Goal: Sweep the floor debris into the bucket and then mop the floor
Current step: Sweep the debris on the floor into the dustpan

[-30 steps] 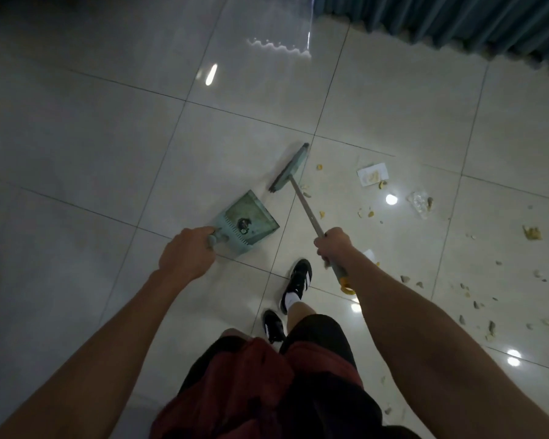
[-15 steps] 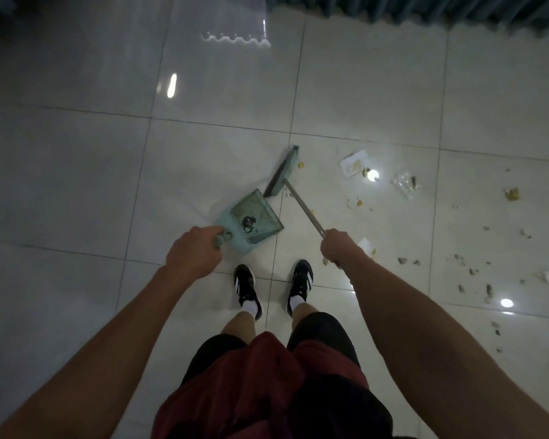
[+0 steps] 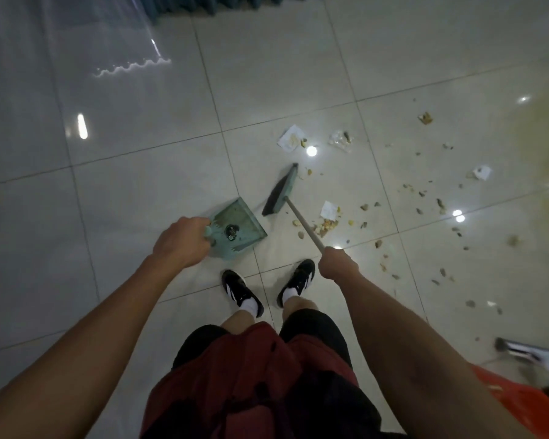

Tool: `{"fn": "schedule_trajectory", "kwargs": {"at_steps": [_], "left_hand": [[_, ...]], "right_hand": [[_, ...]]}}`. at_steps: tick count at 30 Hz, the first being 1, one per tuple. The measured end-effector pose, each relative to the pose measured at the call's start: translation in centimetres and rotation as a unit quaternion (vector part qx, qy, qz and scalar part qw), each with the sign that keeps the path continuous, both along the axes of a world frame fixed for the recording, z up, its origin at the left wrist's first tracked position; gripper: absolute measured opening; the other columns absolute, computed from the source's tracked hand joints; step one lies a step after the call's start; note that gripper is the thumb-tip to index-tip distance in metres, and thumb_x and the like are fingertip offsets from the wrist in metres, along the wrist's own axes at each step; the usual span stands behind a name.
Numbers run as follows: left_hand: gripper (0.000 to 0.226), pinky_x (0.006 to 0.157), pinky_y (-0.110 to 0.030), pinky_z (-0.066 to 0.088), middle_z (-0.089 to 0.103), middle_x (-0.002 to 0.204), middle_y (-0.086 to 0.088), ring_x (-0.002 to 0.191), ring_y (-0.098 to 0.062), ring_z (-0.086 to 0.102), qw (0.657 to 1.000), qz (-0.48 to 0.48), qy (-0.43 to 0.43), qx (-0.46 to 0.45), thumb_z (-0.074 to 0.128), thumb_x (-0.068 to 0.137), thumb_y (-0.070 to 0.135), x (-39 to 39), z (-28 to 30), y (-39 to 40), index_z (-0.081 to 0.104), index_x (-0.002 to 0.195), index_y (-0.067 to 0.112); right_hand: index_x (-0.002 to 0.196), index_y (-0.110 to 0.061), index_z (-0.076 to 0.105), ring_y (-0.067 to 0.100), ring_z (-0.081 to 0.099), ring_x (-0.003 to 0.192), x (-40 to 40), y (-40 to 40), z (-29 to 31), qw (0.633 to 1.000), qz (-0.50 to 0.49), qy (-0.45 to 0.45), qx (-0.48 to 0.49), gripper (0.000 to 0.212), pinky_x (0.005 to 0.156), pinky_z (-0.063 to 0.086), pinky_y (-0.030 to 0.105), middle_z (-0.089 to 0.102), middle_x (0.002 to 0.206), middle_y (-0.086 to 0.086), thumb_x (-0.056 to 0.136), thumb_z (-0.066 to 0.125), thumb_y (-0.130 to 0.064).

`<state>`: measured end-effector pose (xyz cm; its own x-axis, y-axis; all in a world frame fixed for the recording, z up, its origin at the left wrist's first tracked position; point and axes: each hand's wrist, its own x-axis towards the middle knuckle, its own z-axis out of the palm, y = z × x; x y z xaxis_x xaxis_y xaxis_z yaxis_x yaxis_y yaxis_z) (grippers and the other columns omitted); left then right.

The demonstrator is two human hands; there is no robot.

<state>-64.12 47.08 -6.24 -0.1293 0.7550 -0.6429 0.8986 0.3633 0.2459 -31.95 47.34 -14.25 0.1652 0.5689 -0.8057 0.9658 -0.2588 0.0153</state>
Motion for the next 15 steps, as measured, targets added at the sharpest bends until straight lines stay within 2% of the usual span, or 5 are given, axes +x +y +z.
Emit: {"fn": "schedule_trajectory", "kwargs": {"at_steps": [7,12,15], "left_hand": [[0.027,0.069,-0.033,0.051,0.067,0.097,-0.010,0.078,-0.030,0.060,0.998,-0.059,0.022,0.023,0.053,0.083,0.010,4.5,0.2,-0.4,0.069,0.102,0.021],[0.038,0.076,-0.038,0.055,0.068,0.110,-0.014,0.091,-0.036,0.066,0.993,-0.103,0.035,0.037,0.056,0.083,0.014,8.6,0.1,-1.1,0.068,0.117,0.026],[0.044,0.074,-0.035,0.053,0.068,0.113,-0.014,0.092,-0.036,0.065,0.990,-0.132,0.038,0.040,0.057,0.085,0.013,10.6,0.4,-0.8,0.065,0.126,0.028]], "right_hand": [[0.129,-0.010,0.056,0.025,0.065,0.100,5.6,-5.0,0.3,0.998,-0.050,-0.037,0.005,0.036,0.075,0.047,0.034,0.063,0.112,0.007,0.095,0.045,-0.010],[0.126,-0.009,0.058,0.021,0.057,0.081,10.0,-7.4,1.2,0.995,-0.085,-0.039,0.034,0.033,0.072,0.049,0.032,0.054,0.092,0.002,0.096,0.044,-0.011],[0.124,-0.006,0.057,0.022,0.056,0.081,11.1,-8.6,1.9,0.992,-0.115,-0.010,0.060,0.031,0.070,0.047,0.033,0.058,0.096,0.006,0.096,0.045,-0.013]]}}
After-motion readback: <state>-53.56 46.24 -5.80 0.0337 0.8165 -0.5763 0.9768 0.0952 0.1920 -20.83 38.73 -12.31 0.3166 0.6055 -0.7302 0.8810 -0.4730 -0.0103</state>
